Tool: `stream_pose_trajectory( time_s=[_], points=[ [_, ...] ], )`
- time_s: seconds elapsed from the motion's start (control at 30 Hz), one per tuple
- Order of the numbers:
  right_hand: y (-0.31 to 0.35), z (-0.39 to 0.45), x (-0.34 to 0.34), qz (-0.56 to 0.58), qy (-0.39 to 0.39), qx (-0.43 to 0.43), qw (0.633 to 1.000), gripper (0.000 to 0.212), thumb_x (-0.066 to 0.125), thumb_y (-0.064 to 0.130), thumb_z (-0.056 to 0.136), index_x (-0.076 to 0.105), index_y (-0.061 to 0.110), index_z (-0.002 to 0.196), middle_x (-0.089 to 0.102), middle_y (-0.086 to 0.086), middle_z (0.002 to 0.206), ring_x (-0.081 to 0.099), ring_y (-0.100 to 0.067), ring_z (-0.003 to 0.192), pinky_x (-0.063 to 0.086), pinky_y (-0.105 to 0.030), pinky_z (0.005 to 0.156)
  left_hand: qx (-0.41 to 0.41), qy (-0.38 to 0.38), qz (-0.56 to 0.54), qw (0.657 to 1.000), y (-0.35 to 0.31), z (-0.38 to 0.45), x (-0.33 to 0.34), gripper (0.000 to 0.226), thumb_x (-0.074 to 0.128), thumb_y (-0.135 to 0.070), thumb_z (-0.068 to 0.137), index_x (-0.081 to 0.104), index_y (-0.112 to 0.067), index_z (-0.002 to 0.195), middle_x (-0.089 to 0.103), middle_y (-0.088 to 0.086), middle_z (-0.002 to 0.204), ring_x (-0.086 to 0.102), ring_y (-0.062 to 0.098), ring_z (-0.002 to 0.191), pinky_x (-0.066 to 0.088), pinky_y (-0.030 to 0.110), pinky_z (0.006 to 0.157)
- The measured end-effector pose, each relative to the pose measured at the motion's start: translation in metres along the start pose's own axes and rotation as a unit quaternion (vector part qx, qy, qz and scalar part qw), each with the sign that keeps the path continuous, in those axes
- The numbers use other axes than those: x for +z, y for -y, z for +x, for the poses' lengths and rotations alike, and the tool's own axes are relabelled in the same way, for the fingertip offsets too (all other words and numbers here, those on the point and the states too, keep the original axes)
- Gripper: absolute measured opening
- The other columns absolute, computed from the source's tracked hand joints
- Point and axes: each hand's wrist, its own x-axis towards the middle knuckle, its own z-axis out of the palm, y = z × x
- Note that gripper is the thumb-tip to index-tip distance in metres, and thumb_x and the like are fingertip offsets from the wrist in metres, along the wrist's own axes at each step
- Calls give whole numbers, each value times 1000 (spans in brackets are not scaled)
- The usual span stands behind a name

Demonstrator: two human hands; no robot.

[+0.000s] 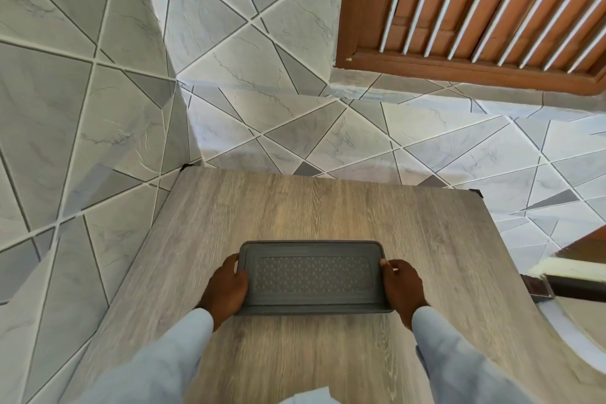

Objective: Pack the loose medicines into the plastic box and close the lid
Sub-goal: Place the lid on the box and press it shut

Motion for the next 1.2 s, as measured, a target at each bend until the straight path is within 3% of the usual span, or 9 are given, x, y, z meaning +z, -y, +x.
stream_pose_trajectory(
  time_s=[0.07,0.17,0.23,0.43,0.57,0.73,0.87,1.03,1.2],
  points=[
    [0,1,7,-13,-11,-11,1000,29,39,30,100,59,9,102,62,-10,100,58,-25,86,44,-35,76,-6,-37,6,999,1,4,7,43,33,-34,99,34,-22,140,52,13,133,53,29,115,45,40,95],
    [-3,-1,13,-32,-44,-26,998,31,35,22,100,59,4,94,63,-16,93,58,-27,80,50,-41,78,-19,-64,6,998,3,8,12,40,31,-40,99,38,-22,134,55,14,128,54,32,112,46,46,95],
    [-9,-4,16,-54,-63,-32,996,31,34,22,100,57,4,90,62,-16,88,59,-29,79,52,-45,80,-14,-76,1,997,6,10,14,38,31,-39,99,40,-23,133,56,13,127,55,32,111,46,46,95],
    [-17,-14,23,-136,-95,-49,985,31,31,32,99,52,12,89,61,-8,85,59,-27,75,50,-39,72,41,-148,76,985,13,12,22,35,28,-29,100,50,-14,123,61,10,115,58,27,103,46,41,90],
    [-17,-15,27,-162,-93,-78,979,33,29,32,100,56,13,107,63,-7,99,62,-27,87,52,-40,80,48,-175,87,980,11,16,26,34,27,-23,100,53,-10,118,60,13,114,58,28,100,47,41,90],
    [-9,-10,19,-190,-72,-65,977,31,31,29,98,53,13,113,64,-10,104,61,-29,86,50,-40,81,70,-131,141,979,4,22,19,44,29,-23,99,31,-19,143,52,12,131,55,28,111,43,36,91],
    [-4,-13,19,-229,-62,-97,966,45,30,31,98,31,27,143,64,-8,117,64,-30,97,49,-38,83,85,-128,162,975,0,25,16,49,30,-25,99,20,-28,148,52,11,130,57,26,105,44,35,86],
    [2,-13,20,-176,-81,-113,974,39,30,31,101,40,23,138,58,-9,123,59,-33,107,47,-42,90,95,-139,153,974,3,30,17,45,28,-28,99,27,-27,145,53,11,127,56,29,108,47,44,93],
    [8,0,18,-97,-53,-67,992,27,32,32,101,46,21,121,61,-13,109,59,-31,97,49,-44,87,106,-157,125,974,3,42,16,39,31,-26,100,43,-18,136,51,13,130,49,31,117,41,46,100]
  ],
)
